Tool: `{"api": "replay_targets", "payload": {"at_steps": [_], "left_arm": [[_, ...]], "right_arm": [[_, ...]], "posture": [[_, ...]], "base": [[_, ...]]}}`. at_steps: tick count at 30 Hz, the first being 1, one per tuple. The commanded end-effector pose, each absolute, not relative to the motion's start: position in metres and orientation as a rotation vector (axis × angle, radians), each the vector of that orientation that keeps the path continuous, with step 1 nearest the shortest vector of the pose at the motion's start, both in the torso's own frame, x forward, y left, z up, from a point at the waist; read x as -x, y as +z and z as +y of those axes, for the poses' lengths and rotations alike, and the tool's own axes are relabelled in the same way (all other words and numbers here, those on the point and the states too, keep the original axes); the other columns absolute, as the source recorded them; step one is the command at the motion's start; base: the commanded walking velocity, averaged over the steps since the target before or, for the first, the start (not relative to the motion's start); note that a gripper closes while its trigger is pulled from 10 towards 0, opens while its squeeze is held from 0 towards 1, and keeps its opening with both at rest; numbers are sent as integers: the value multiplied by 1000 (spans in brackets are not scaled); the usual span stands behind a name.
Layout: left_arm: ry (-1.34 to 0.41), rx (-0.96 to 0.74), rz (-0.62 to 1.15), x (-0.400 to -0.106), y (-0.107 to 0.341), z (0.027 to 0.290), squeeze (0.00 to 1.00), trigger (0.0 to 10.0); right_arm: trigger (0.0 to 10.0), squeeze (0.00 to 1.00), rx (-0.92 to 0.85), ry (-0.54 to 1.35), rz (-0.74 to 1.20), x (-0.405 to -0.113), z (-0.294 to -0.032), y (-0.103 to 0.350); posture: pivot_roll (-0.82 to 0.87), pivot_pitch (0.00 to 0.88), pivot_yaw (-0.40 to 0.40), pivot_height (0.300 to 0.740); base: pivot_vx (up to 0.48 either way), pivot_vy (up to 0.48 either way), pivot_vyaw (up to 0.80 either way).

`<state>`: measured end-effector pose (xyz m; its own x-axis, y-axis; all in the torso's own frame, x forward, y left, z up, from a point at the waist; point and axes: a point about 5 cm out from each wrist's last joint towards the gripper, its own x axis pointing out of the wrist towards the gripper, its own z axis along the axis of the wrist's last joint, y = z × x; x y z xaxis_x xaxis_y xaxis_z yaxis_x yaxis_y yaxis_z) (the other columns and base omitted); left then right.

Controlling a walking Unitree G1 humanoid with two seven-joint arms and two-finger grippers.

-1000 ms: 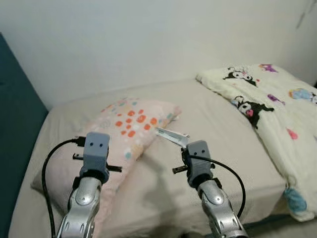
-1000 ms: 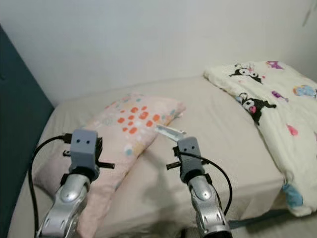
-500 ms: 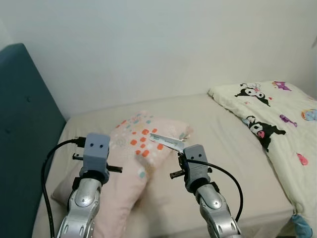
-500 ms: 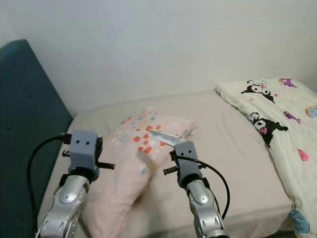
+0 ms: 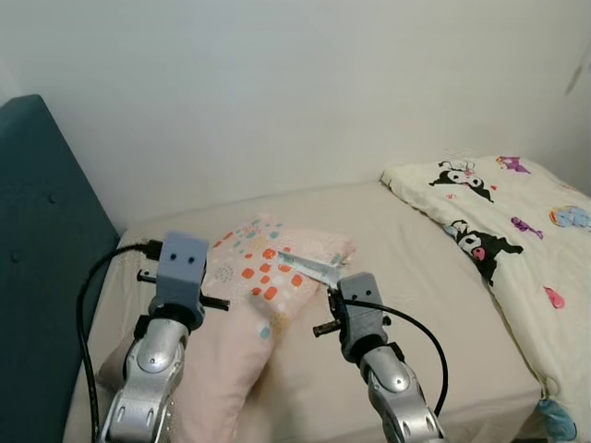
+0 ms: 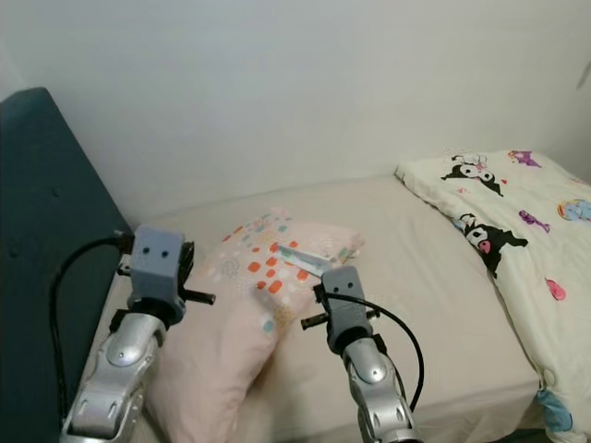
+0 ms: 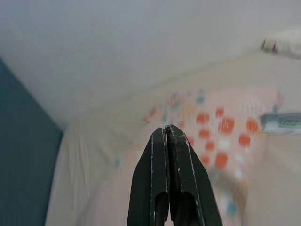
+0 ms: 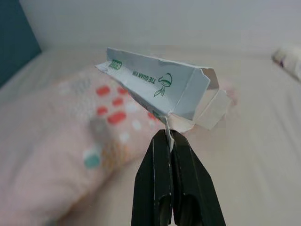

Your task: Clean up the room

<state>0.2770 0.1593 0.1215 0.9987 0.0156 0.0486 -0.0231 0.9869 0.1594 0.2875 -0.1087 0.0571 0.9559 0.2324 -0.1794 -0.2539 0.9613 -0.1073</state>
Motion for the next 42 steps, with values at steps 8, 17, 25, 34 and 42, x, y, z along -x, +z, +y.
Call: {"api": "replay_targets", "payload": {"at_steps": [8,17,25,34,42], "left_arm": [[55,-146,88,-265,87,163,0,10000],[69,-143,84,-260,82,164,0,10000],[78,-143,65,-263,85,163,0,10000],[71,-153,51,-264,89,163,0,10000],[76,-160,49,-261,89,166,0,10000]], "right_arm": [[10000,0,121,259,273,-286,-111,41],[10000,0,124,266,276,-289,-114,40],[10000,0,119,273,288,-288,-113,37],[10000,0,115,272,291,-289,-114,37],[10000,0,115,279,290,-290,-113,37]], "posture": [[-68,0,12,738],[-65,0,16,738],[-62,0,19,738],[-58,0,17,738],[-55,0,15,738]], "base": [[0,0,-69],[0,0,-786],[0,0,-800],[0,0,-800],[0,0,-800]]}}
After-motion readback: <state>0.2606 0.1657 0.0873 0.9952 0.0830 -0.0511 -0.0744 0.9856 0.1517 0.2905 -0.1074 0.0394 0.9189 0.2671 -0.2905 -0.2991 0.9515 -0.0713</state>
